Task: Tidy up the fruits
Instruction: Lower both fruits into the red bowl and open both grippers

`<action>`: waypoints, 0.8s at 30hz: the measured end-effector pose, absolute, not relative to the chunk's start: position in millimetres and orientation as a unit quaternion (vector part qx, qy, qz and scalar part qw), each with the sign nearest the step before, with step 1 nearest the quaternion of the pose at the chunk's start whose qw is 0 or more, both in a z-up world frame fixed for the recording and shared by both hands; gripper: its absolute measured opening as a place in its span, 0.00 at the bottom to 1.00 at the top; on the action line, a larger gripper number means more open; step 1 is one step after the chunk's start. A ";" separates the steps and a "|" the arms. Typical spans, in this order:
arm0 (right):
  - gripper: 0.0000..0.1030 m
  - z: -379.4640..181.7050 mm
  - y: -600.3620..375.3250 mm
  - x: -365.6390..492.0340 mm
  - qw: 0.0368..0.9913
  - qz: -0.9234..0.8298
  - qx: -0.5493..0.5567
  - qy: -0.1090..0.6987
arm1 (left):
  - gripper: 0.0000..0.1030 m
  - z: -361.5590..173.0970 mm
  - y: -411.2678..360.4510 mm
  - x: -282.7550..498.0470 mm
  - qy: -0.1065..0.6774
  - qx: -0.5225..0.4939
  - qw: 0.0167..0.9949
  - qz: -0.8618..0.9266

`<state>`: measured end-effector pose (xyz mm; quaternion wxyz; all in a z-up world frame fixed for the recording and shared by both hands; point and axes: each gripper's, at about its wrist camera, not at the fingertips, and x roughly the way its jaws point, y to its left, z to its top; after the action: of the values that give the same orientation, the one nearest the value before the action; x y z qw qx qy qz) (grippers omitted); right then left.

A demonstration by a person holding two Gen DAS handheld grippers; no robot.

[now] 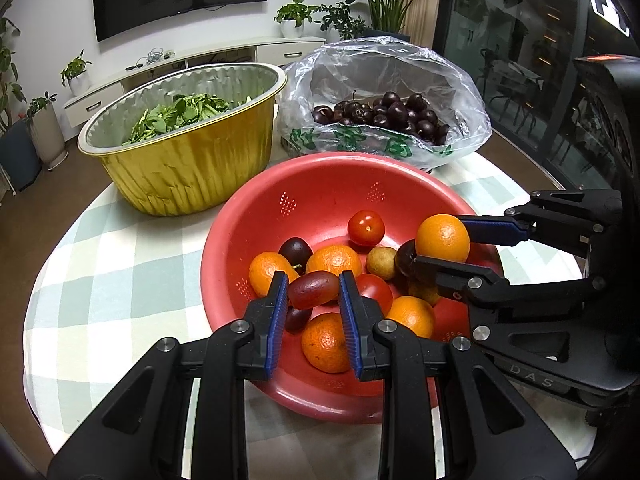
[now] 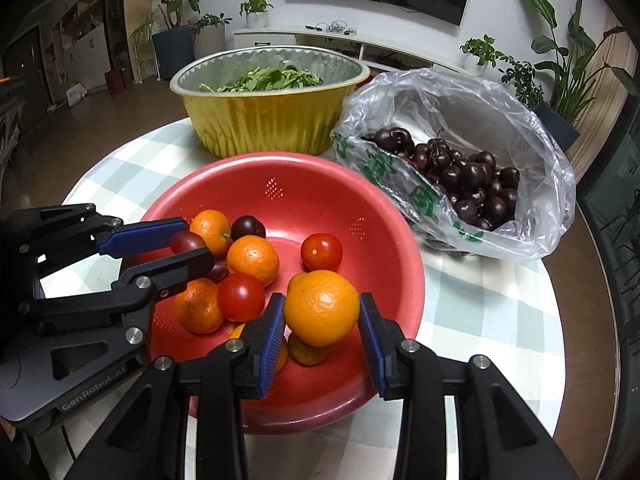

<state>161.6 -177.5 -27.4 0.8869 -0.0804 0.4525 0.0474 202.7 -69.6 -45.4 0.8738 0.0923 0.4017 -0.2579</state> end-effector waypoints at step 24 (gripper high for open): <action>0.39 -35.5 -176.4 163.7 0.886 0.036 -0.091 0.454 | 0.55 -43.7 -61.8 201.5 0.394 0.078 0.885 -0.237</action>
<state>163.7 -176.4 -35.5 0.8856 -0.0911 0.4540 0.0359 201.5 -61.8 -43.7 0.8848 0.0784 0.3937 -0.2367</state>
